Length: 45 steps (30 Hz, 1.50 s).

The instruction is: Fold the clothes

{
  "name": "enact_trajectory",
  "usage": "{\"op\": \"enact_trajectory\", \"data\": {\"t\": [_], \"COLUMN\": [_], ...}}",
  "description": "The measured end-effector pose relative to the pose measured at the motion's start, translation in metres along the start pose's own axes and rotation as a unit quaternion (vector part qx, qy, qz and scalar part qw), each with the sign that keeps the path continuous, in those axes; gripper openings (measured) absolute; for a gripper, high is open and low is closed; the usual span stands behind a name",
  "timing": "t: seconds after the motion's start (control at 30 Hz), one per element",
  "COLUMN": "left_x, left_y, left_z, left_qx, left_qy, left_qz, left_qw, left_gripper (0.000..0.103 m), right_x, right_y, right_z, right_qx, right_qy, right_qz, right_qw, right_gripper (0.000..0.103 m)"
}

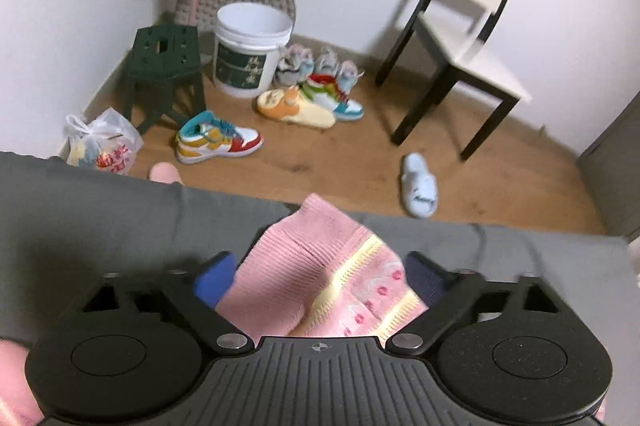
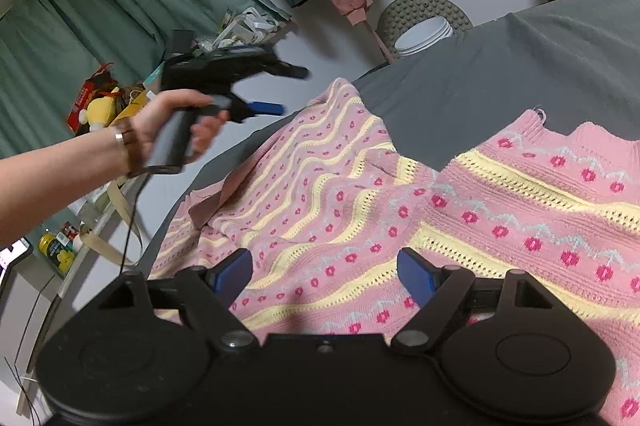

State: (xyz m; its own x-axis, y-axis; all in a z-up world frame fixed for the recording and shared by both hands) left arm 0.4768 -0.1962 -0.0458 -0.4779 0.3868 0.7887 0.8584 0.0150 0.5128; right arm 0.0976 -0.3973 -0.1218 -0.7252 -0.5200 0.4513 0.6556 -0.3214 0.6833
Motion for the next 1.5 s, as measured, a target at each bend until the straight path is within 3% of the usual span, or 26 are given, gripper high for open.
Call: {"op": "enact_trajectory", "data": {"t": [0.07, 0.1, 0.17, 0.23, 0.27, 0.37, 0.5, 0.6, 0.67, 0.83, 0.9, 0.93, 1.03, 1.1, 1.17, 1.2, 1.27, 1.4, 1.47, 1.5], "left_x": [-0.007, -0.009, -0.012, -0.011, -0.011, -0.014, -0.014, -0.012, -0.01, -0.012, -0.01, -0.008, -0.001, 0.002, 0.006, 0.009, 0.011, -0.004, -0.011, -0.014], "left_y": [-0.005, -0.008, -0.016, -0.028, -0.033, -0.035, -0.039, -0.036, -0.034, -0.03, -0.03, -0.029, -0.023, -0.022, -0.023, -0.024, -0.026, -0.03, -0.033, -0.035], "left_z": [0.002, 0.004, 0.007, 0.009, 0.011, 0.015, 0.003, -0.003, -0.008, -0.018, -0.022, -0.021, -0.014, -0.007, -0.001, 0.001, 0.006, 0.013, 0.012, 0.011], "left_qx": [0.013, 0.02, 0.035, 0.04, 0.042, 0.052, 0.01, 0.01, 0.009, 0.002, -0.012, -0.011, 0.004, 0.009, 0.009, 0.013, 0.034, 0.093, 0.102, 0.103], "left_qy": [0.004, 0.005, 0.008, 0.004, 0.002, -0.003, -0.004, -0.011, -0.009, -0.005, -0.003, -0.006, -0.003, 0.015, 0.027, 0.024, 0.006, 0.02, 0.022, 0.025], "left_qz": [-0.005, -0.009, -0.016, -0.023, -0.028, -0.026, -0.023, -0.025, -0.034, -0.029, -0.028, -0.027, -0.02, -0.018, -0.024, -0.034, -0.04, -0.018, -0.018, -0.019], "left_qw": [0.9999, 0.9997, 0.9992, 0.9989, 0.9987, 0.9983, 0.9997, 0.9996, 0.9993, 0.9996, 0.9995, 0.9996, 0.9998, 0.9997, 0.9993, 0.9991, 0.9986, 0.9953, 0.9944, 0.9942], "left_gripper": [0.067, 0.067, 0.05, 0.041, 0.023, 0.001, 0.0, 0.0, 0.0, 0.0, 0.0, 0.001, 0.002, 0.026, 0.081, 0.084, 0.084, 0.083, 0.05, 0.042], "right_x": [-0.001, -0.001, 0.0, 0.0, 0.0, 0.003, 0.018, 0.022, 0.017, 0.0, -0.008, -0.012, -0.012, -0.01, -0.008, -0.008, -0.008, -0.006, -0.007, -0.007], "right_y": [0.001, 0.001, 0.001, 0.0, 0.0, 0.002, 0.011, 0.02, 0.023, 0.019, 0.013, 0.01, 0.005, 0.007, 0.009, 0.009, 0.01, 0.01, 0.01, 0.01], "right_z": [-0.001, -0.001, -0.002, -0.003, -0.004, -0.004, 0.001, 0.003, 0.001, 0.003, 0.008, 0.01, 0.012, 0.011, 0.01, 0.009, 0.007, 0.007, 0.006, 0.006], "right_qx": [-0.002, -0.003, -0.006, -0.007, -0.007, -0.002, 0.054, 0.153, 0.208, 0.268, 0.293, 0.305, 0.326, 0.317, 0.307, 0.302, 0.295, 0.287, 0.286, 0.284], "right_qy": [0.002, 0.004, 0.006, 0.01, 0.012, 0.01, -0.026, -0.118, -0.158, -0.163, -0.177, -0.184, -0.19, -0.188, -0.186, -0.185, -0.183, -0.181, -0.18, -0.18], "right_qz": [0.0, -0.001, -0.003, -0.005, -0.007, -0.018, -0.07, -0.087, -0.071, -0.019, 0.002, 0.016, 0.022, 0.022, 0.022, 0.023, 0.024, 0.025, 0.025, 0.024], "right_qw": [1.0, 1.0, 1.0, 1.0, 1.0, 1.0, 0.996, 0.977, 0.963, 0.949, 0.94, 0.934, 0.926, 0.929, 0.933, 0.935, 0.937, 0.94, 0.941, 0.941], "right_gripper": [0.079, 0.079, 0.079, 0.079, 0.079, 0.079, 0.078, 0.071, 0.061, 0.061, 0.05, 0.038, 0.026, 0.02, 0.019, 0.019, 0.019, 0.019, 0.019, 0.019]}}
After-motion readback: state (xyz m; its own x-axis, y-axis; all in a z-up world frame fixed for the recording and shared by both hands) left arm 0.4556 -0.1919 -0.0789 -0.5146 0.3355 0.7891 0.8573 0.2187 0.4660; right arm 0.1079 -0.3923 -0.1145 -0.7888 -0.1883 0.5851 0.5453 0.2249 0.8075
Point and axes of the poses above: each gripper's, at about its wrist camera, not at the fingertips, and x roughly against the way its jaws point, z to its left, y to its top, the point moved 2 cm from there along -x, roughly the way its jaws point, and after that the axes turned 7 degrees about x, right-handed, at the moved point
